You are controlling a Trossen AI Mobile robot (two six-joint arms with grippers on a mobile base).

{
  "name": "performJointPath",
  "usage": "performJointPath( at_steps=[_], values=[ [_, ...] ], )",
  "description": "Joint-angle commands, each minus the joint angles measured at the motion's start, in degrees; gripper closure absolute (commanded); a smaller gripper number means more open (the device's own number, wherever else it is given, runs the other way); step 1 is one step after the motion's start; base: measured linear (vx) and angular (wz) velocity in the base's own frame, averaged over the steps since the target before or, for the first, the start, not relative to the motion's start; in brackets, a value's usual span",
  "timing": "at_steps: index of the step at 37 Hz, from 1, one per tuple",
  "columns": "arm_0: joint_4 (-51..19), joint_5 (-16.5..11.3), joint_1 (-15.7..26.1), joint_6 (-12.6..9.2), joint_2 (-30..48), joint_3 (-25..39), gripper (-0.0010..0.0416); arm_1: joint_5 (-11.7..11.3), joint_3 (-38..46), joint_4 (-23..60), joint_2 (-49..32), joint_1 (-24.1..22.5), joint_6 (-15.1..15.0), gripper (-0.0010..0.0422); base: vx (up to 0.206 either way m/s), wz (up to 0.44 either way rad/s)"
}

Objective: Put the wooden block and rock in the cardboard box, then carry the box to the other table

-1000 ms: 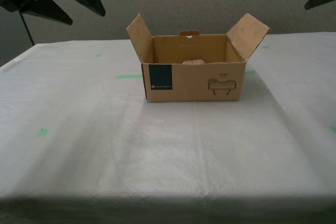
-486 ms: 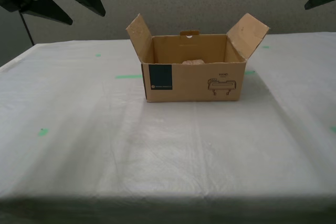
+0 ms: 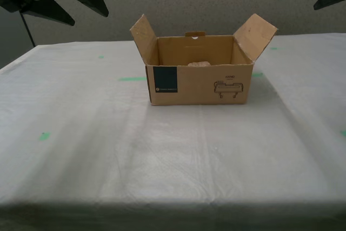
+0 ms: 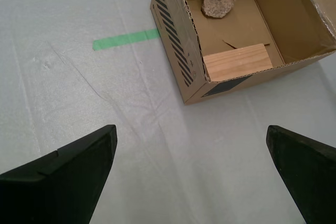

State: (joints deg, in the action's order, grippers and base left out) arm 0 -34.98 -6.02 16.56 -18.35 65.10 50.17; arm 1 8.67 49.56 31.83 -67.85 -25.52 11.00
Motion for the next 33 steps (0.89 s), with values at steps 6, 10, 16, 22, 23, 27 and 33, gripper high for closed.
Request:
performJointPath(
  at_steps=[6, 10, 16, 22, 23, 27, 33],
  values=[
    [0.1, 0.1, 0.0, -0.1, 0.0, 0.0, 0.0018, 0.0, 0.0, -0.1, 0.0, 0.0, -0.1, 0.0023, 0.0, 0.0],
    [0.1, 0.1, 0.0, -0.1, 0.0, 0.0, 0.0018, 0.0, 0.0, -0.1, 0.0, 0.0, -0.1, 0.0023, 0.0, 0.0],
    [0.1, 0.1, 0.0, -0.1, 0.0, 0.0, 0.0018, 0.0, 0.0, -0.1, 0.0, 0.0, -0.1, 0.0023, 0.0, 0.0],
    [0.1, 0.1, 0.0, -0.1, 0.0, 0.0, 0.0018, 0.0, 0.0, -0.1, 0.0, 0.0, -0.1, 0.0023, 0.0, 0.0],
    [0.1, 0.1, 0.0, -0.1, 0.0, 0.0, 0.0018, 0.0, 0.0, -0.1, 0.0, 0.0, -0.1, 0.0023, 0.0, 0.0],
    [0.1, 0.1, 0.0, -0.1, 0.0, 0.0, 0.0018, 0.0, 0.0, -0.1, 0.0, 0.0, -0.1, 0.0023, 0.0, 0.0],
    [0.1, 0.1, 0.0, -0.1, 0.0, 0.0, 0.0018, 0.0, 0.0, -0.1, 0.0, 0.0, -0.1, 0.0023, 0.0, 0.0]
  ],
)
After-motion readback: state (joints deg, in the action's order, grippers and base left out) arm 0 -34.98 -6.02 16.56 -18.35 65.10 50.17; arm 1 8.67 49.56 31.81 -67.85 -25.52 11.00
